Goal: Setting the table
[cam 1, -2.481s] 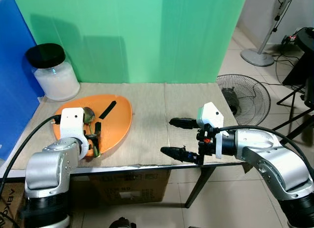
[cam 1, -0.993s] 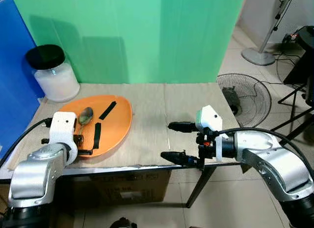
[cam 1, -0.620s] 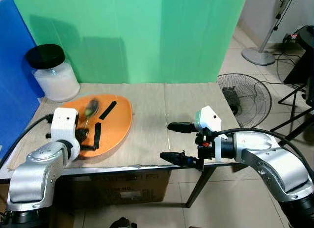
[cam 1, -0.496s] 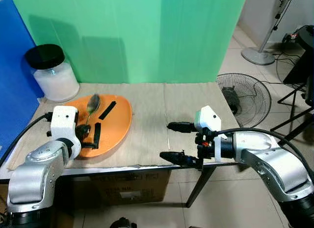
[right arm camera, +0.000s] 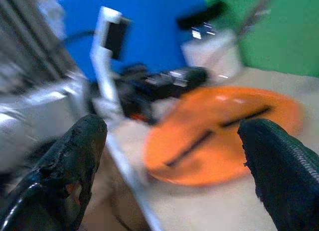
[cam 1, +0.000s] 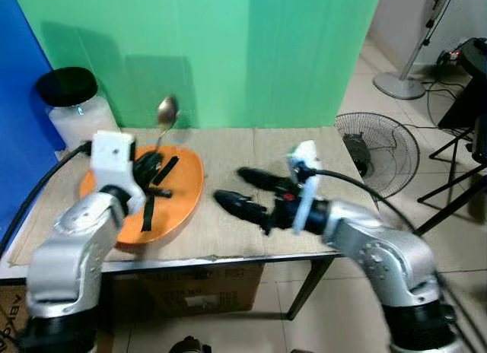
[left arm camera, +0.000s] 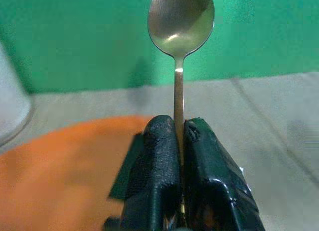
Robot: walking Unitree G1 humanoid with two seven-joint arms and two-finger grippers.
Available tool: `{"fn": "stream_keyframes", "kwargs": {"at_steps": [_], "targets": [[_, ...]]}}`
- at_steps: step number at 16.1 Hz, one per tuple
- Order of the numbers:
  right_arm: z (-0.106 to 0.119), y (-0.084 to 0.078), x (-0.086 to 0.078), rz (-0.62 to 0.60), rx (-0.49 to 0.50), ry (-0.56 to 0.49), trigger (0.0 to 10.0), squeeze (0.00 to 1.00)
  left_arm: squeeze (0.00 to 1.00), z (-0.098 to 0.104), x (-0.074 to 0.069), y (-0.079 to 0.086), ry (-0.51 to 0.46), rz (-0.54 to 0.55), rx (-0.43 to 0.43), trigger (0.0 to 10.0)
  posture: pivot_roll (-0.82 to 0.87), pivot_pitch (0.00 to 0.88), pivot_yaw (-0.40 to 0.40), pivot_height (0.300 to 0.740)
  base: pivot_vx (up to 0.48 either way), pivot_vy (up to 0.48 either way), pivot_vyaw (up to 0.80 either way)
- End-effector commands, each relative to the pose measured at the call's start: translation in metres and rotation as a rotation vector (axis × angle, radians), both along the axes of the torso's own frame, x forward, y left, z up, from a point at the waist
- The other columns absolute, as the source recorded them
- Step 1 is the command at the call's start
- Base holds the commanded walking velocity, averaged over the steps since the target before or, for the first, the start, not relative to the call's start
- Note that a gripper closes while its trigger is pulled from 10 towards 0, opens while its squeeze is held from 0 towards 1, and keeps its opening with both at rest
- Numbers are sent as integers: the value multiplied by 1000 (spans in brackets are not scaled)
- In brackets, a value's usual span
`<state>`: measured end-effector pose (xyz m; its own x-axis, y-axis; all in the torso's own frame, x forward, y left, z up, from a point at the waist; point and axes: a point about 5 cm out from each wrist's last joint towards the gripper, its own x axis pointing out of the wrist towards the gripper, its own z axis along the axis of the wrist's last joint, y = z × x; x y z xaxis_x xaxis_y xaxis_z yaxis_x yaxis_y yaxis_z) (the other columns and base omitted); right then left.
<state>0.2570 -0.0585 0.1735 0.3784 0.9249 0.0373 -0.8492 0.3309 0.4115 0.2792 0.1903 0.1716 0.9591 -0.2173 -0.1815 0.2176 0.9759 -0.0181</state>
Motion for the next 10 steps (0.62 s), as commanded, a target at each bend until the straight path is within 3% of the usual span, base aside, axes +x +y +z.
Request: {"fn": "stream_keyframes", "kwargs": {"at_steps": [1,4,7,8,10], "targets": [[5,4,1,17,35,20,10000,1000,0,4,2,-8,-26,-41,0,0,-34,22,-9,740,0,0,0],[15,21,9,10,176,135,10000,1000,0,9,1,-30,-73,-187,-43,0,-33,22,-12,740,0,0,0],[25,23,23,-15,300,245,10000,1000,0,13,-9,-46,-105,-330,-132,0,-31,22,-17,740,0,0,0],[24,21,27,-33,303,257,10000,0,0,15,-14,-49,-111,-369,-162,0,-27,23,-20,740,0,0,0],[23,18,31,-57,284,263,10000,0,0,17,-19,-52,-124,-412,-199,0,-29,22,-22,740,0,0,0]]}}
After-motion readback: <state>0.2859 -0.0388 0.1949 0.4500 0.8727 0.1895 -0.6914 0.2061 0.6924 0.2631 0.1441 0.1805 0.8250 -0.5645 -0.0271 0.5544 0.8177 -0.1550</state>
